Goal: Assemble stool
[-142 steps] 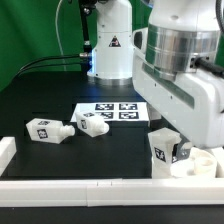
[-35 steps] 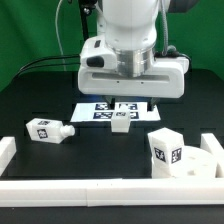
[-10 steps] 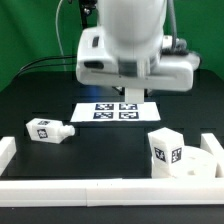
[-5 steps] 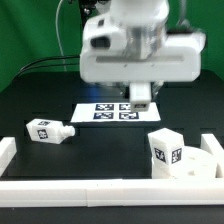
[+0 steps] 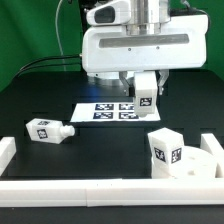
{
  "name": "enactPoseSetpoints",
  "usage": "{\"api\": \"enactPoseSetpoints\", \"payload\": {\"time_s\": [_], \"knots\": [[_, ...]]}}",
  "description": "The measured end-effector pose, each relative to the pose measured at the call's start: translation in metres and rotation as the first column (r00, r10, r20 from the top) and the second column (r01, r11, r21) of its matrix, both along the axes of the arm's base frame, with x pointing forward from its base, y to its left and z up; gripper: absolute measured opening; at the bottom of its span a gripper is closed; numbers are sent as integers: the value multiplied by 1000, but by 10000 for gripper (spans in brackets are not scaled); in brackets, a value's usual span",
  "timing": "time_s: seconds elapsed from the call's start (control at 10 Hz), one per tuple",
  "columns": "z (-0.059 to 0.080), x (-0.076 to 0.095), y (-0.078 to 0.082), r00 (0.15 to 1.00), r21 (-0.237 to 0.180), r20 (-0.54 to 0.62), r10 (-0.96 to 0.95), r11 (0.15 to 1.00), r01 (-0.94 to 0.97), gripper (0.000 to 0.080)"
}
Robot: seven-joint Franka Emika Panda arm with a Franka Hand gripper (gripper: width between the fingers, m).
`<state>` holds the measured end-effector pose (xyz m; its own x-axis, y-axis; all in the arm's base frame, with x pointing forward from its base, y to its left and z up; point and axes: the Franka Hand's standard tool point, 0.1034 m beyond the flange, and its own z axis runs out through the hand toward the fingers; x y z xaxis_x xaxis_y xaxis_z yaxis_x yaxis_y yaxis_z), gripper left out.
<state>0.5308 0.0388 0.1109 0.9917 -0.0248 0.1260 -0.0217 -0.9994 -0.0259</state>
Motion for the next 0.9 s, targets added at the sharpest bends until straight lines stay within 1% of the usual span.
{"api": "enactPoseSetpoints", "payload": {"time_s": [0.1,0.2,0.3,0.4,0.5,0.6,0.7,0.8,0.9], "knots": [[12,19,24,993,13,118,7,1000,-9,334],[22,35,42,974,17,225,33,999,-38,334],[28,44,39,950,4,309,53,998,-57,334],[29,35,25,921,-7,389,38,999,-38,334],[25,32,29,901,-14,432,48,999,-46,334],[23,35,30,887,-19,458,53,999,-51,334],[18,35,35,889,-11,456,44,999,-44,334],[14,46,53,904,10,425,39,999,-48,334],[18,66,70,897,28,440,35,998,-53,334]]}}
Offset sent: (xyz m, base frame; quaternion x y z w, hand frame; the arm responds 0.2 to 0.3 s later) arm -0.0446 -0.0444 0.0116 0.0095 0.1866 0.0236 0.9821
